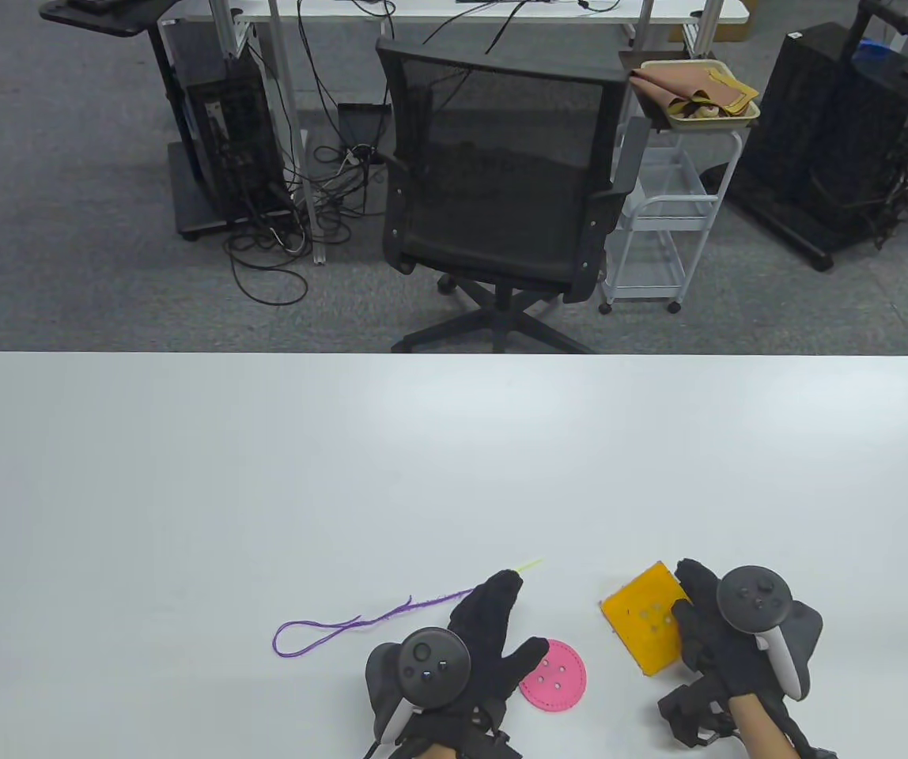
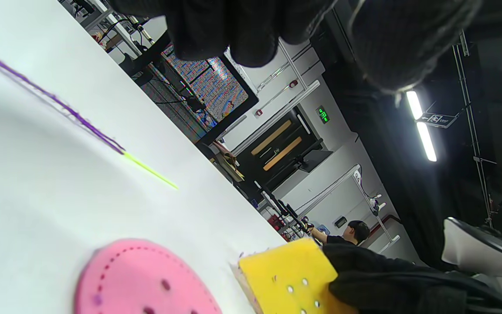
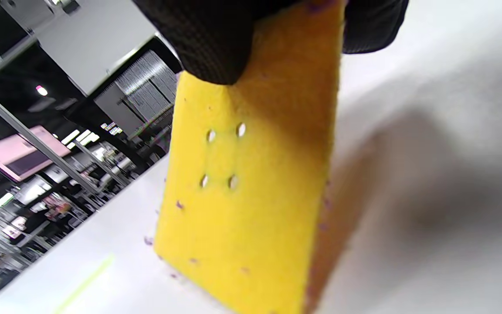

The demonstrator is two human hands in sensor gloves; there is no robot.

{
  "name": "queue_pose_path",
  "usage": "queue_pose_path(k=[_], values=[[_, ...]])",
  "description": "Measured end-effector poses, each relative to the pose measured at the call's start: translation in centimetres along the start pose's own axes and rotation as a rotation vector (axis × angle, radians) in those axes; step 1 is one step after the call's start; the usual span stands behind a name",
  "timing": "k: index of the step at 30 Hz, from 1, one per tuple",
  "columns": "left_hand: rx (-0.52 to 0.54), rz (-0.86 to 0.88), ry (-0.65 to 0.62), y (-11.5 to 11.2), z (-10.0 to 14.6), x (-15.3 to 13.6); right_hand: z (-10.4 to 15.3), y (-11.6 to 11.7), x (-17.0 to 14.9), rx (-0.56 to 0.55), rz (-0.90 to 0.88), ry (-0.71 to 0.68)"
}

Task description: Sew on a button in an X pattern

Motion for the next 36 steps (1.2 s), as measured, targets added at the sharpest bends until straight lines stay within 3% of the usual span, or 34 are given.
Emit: queue_pose_path(k=[8,18,36], values=[[0.003,0.002,0.002,0.1,0.0,-0.1,1.5,-2.0,0.5,0.003,-0.233,-0.112],[0.004,0.006,0.002,0.1,0.0,-0.1,2.4,-3.0,0.5,0.127,-0.508,-0.185],[-0.020,-0.095,0.039,-0.5,-0.2,0.5,2.4,-2.4,0.4,0.201,-0.584,-0.163]])
Point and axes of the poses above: the tracker on the back of each hand, its own x axis roughly to the thumb side, its own z axis roughly from the fingertips to the wrist, y = z × x, the point moved 1 cm from there along -z, roughly from the wrist to the fingertips, and after that the axes turned 11 degrees about y, right-handed, at the moved point
